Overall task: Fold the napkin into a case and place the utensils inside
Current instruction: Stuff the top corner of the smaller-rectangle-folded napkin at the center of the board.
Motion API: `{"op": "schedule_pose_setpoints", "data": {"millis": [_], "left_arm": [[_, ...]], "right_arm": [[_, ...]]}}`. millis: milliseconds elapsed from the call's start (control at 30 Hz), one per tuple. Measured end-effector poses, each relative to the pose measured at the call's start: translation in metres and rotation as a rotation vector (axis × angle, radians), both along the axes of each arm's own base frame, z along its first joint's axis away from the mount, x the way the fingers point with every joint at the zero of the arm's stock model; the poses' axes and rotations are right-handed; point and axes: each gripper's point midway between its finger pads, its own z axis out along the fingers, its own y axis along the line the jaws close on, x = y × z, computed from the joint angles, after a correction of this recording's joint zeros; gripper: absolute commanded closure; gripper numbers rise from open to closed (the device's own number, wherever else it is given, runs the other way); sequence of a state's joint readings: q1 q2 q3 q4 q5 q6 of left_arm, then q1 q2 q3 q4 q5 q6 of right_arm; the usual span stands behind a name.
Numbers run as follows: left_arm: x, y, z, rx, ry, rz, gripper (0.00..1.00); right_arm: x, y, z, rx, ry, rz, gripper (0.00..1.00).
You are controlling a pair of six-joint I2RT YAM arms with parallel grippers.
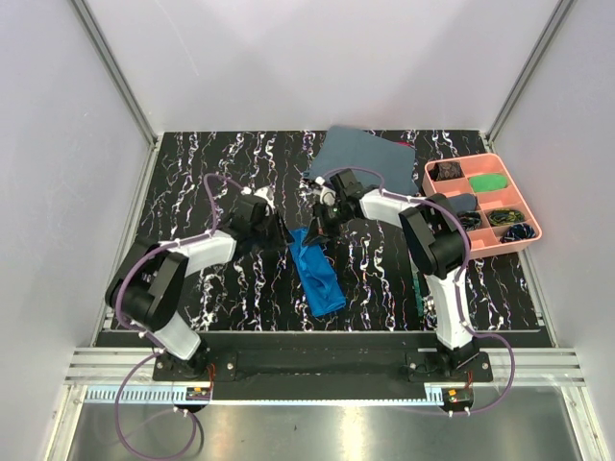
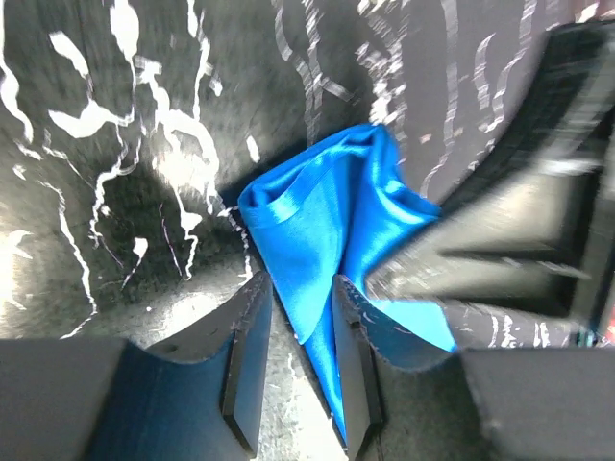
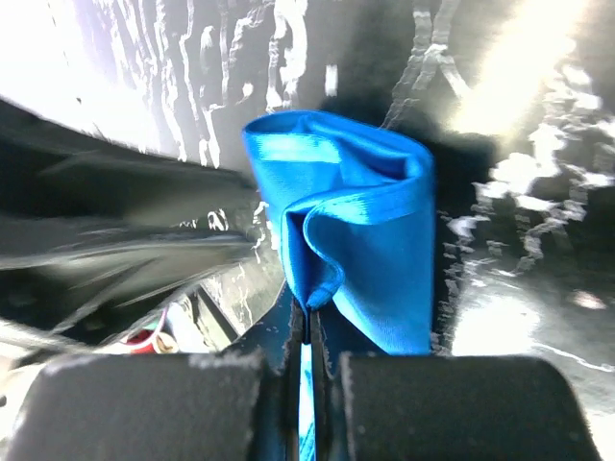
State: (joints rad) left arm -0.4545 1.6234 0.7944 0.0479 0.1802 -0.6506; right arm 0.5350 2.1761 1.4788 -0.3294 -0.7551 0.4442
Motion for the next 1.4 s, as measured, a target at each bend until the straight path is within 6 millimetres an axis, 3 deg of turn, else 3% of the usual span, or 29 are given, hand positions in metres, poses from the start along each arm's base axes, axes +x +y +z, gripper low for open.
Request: {"op": "schedule_pose_setpoints", "data": {"millis": [200,367,533,833,1033,1233,1333,1400], "left_arm": [[0.004,-0.006,0.011,0.052,-0.074,-0.041,0.67],[0.002,-0.018,0.005,0.074,-0.074,-0.078,0.72],[0.002,-0.015,0.000,0.092,-0.067,-0.067,0.75],[0.004,-0.013,-0.001,0.100,-0.070,-0.058,0.78],[0.005,-0.014,-0.001,0.096,-0.072,-0.057,0.79],[0.005,-0.014,-0.001,0.095,-0.074,-0.056,0.79],[0.005,-0.015,0.000,0.095,-0.075,-0.057,0.79],[0.005,-0.014,-0.001,0.096,-0.074,-0.057,0.79]], "right_arm": [[0.004,-0.011,-0.005,0.027,0.043,-0.045,0.99],[0.003,-0.009,-0.005,0.061,0.063,-0.061,0.88],[0.006,-0.005,-0.004,0.092,0.075,-0.091,0.78],[0.016,-0.003,0.014,0.125,0.041,-0.133,0.71],[0.020,-0.005,0.016,0.127,0.039,-0.147,0.65],[0.020,-0.006,0.016,0.126,0.039,-0.149,0.68],[0.020,-0.006,0.016,0.126,0.038,-0.149,0.78],[0.021,-0.006,0.016,0.126,0.037,-0.149,0.75]]}}
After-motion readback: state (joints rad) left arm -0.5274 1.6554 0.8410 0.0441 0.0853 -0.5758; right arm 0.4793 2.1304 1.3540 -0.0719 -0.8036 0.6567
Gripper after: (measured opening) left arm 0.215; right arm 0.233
